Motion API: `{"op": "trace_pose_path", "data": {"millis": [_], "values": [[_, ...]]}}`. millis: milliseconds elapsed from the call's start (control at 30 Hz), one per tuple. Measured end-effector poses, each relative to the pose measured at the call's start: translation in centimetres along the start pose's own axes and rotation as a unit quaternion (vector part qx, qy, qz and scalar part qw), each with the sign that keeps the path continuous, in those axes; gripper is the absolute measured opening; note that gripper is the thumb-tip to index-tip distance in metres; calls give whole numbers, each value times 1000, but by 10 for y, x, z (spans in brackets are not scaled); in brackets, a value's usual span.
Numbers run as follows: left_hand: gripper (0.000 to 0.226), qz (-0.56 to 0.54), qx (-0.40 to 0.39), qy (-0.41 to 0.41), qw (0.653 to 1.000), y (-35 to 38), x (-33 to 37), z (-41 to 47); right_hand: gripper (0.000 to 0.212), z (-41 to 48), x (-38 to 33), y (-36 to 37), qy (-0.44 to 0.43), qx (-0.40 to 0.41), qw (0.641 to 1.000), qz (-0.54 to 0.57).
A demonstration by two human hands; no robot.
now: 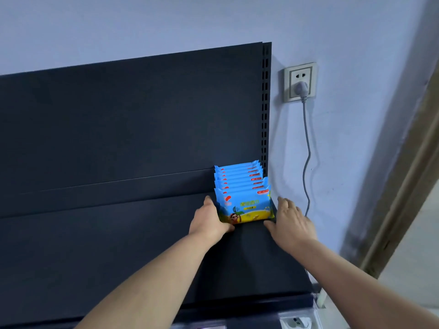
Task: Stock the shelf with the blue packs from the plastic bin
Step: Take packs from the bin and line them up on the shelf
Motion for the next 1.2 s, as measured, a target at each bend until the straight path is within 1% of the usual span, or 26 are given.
{"op": "trace_pose_path", "data": {"millis": [33, 100, 167, 233, 333, 467, 600, 767, 900, 1033, 1200], "values": [[98, 21, 5, -1, 1000, -3, -2, -3, 56, -3, 2, -2, -1, 6, 999, -33], [76, 70, 18, 13, 997, -9, -6, -8, 41, -10, 2, -6, 1, 21, 996, -81], [55, 110, 27, 37, 993, -14, -12, -14, 33, -18, -3, -10, -7, 38, 992, -116], [41, 132, 34, 56, 989, -21, -22, -22, 25, -27, -19, -14, -31, 58, 991, -118], [32, 139, 57, 67, 986, -44, -44, -40, 20, -46, -62, -12, -86, 65, 993, -52], [27, 140, 96, 60, 984, -98, -97, -72, 25, -83, -146, 1, -164, 56, 985, 13], [24, 171, 136, 31, 975, -172, -181, -117, 30, -140, -248, 22, -238, 43, 969, 53], [27, 186, 158, -68, 967, -262, -316, -192, 36, -231, -374, 63, -322, -23, 943, 82], [32, 184, 177, -151, 955, -318, -420, -260, 39, -301, -462, 89, -374, -36, 923, 82], [39, 208, 152, -247, 934, -352, -510, -323, 35, -371, -529, 121, -427, -98, 894, 91], [32, 208, 116, -369, 898, -372, -602, -389, 36, -428, -589, 160, -478, -159, 859, 87]]}}
Point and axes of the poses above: each hand's wrist, its own z-axis towards the middle knuckle, its own y-axis out of the palm, x = y × z, the point moved 9 cm from there along z, towards the middle knuckle, and after that the axes turned 8 degrees about x, right-handed, at the moved point
